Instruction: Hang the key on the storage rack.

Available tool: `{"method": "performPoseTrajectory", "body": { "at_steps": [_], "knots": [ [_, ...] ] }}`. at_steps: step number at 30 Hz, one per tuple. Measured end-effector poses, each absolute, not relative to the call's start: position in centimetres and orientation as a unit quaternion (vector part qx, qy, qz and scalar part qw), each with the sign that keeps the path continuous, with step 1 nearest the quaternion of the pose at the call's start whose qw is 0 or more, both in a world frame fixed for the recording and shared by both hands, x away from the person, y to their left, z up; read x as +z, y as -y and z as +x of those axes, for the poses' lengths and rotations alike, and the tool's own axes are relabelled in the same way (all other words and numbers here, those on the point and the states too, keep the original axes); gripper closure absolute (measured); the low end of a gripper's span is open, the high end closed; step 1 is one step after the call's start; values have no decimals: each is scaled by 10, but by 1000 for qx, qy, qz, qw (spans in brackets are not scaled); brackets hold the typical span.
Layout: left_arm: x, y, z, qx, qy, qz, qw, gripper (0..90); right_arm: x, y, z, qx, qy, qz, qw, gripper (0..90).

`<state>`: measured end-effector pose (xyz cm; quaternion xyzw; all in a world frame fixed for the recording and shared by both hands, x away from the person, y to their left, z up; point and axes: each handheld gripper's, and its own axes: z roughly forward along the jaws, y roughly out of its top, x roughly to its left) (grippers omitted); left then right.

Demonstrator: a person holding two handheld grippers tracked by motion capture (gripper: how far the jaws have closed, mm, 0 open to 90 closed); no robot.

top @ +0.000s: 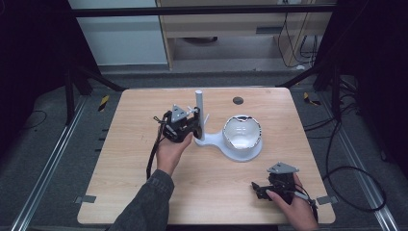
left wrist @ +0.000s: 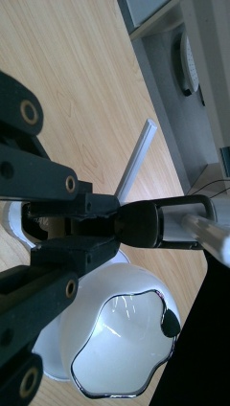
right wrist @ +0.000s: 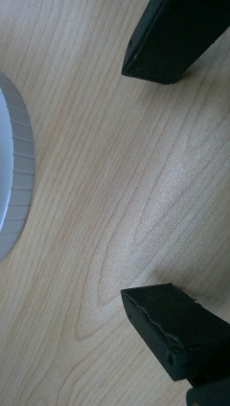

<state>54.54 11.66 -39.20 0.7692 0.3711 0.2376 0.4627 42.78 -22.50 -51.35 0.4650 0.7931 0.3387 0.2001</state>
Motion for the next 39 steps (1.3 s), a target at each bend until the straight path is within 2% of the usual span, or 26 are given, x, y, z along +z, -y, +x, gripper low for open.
{"method": "performPoseTrajectory", "body": {
  "at_steps": [20, 26, 34, 39],
  "knots": [
    [-390, -115, 545, 245, -370, 769, 459, 769, -514, 225, 428, 337, -794, 464, 202, 3],
    [-388, -113, 538, 260, -362, 770, 456, 672, -514, 225, 428, 338, -793, 465, 201, 4],
    [-386, -115, 530, 277, -361, 765, 456, 460, -514, 225, 428, 338, -794, 464, 201, 3],
    [-386, -117, 526, 274, -356, 772, 449, 411, -514, 225, 428, 338, -794, 464, 201, 3]
  ]
}}
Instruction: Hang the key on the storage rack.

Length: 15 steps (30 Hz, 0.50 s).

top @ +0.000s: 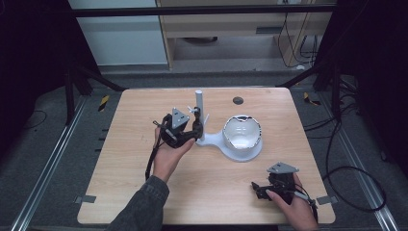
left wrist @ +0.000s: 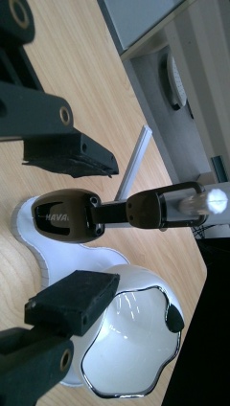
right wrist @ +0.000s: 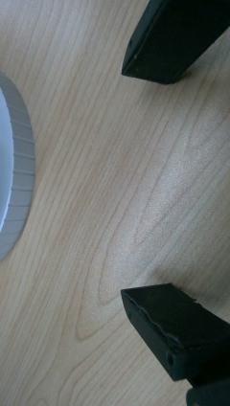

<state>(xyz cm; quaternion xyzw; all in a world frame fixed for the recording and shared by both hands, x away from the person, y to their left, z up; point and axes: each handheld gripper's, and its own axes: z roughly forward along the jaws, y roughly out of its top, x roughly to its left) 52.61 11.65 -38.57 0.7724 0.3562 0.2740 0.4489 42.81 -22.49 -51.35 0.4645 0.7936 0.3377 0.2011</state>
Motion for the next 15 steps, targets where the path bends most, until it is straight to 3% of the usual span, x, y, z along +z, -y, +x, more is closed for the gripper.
{"method": "performPoseTrajectory", "body": {
  "at_steps": [15],
  "knots": [
    [-384, -109, 510, 266, -341, 786, 442, 171, -513, 225, 428, 338, -793, 465, 201, 3]
  ]
}}
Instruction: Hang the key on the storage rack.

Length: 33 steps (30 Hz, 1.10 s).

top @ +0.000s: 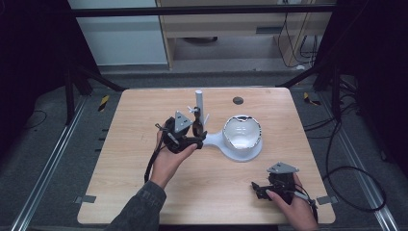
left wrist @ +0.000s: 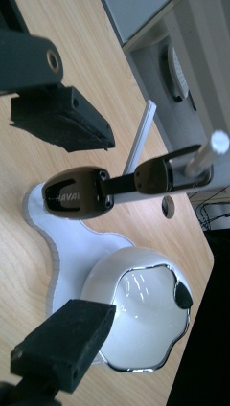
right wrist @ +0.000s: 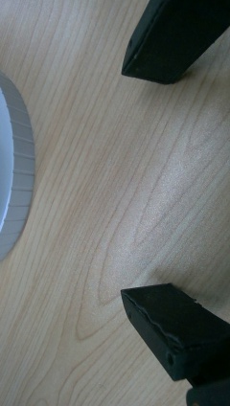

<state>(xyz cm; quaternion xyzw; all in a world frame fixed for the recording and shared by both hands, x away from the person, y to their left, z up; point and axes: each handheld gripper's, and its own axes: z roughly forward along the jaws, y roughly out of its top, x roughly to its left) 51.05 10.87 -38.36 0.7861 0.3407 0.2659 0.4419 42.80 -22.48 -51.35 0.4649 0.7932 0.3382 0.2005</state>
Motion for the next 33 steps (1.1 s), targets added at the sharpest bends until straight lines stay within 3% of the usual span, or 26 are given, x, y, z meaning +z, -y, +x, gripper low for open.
{"method": "performPoseTrajectory", "body": {
  "at_steps": [33],
  "knots": [
    [-407, -113, 456, 241, -272, 845, 393, 67, -514, 224, 428, 338, -793, 466, 202, 3]
  ]
}}
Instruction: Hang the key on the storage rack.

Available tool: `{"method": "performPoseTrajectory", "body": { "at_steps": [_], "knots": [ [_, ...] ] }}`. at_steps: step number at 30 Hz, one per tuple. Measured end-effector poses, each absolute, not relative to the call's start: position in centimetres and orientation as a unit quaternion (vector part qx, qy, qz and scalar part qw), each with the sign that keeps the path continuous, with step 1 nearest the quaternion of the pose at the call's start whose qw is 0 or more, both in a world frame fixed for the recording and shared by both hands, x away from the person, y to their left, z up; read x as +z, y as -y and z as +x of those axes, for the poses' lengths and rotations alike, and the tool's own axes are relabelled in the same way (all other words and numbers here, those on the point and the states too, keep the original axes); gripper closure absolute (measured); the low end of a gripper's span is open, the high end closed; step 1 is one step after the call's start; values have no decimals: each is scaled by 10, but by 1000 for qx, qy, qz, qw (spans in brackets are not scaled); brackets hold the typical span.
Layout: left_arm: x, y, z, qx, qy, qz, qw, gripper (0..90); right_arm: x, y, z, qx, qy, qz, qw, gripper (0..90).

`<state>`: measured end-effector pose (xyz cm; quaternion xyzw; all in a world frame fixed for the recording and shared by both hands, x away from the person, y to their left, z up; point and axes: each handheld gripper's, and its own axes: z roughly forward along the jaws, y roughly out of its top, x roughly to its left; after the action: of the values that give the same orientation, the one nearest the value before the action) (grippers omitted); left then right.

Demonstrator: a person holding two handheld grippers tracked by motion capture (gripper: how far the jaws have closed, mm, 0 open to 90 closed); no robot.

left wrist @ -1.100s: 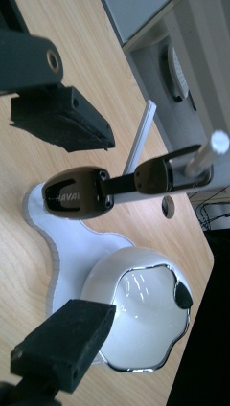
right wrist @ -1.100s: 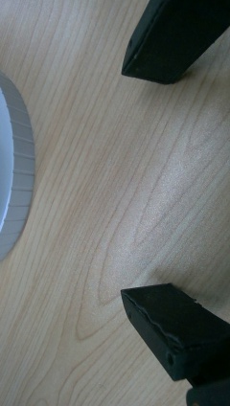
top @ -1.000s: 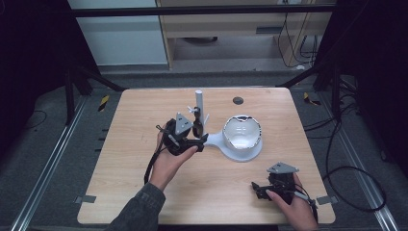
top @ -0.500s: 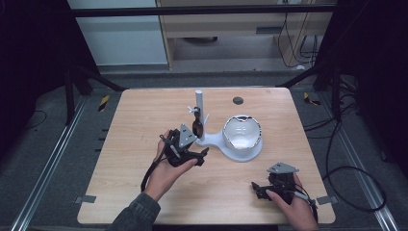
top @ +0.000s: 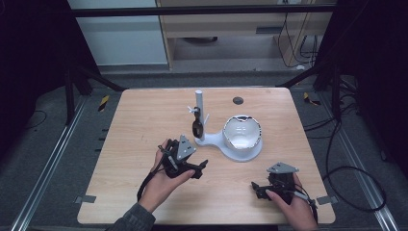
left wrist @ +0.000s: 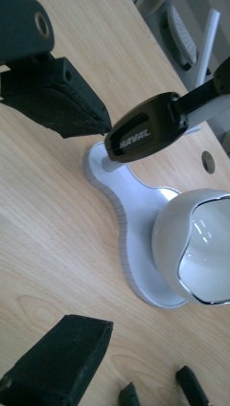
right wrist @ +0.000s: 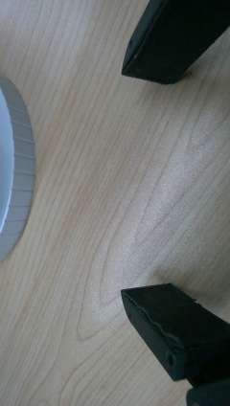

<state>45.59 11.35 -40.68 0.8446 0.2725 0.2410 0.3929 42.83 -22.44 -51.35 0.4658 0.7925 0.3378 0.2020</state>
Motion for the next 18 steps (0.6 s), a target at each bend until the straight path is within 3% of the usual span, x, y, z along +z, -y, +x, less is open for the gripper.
{"method": "performPoseTrajectory", "body": {
  "at_steps": [18],
  "knots": [
    [-425, -149, 444, 231, -293, 848, 377, 37, -514, 224, 428, 338, -792, 467, 202, 3]
  ]
}}
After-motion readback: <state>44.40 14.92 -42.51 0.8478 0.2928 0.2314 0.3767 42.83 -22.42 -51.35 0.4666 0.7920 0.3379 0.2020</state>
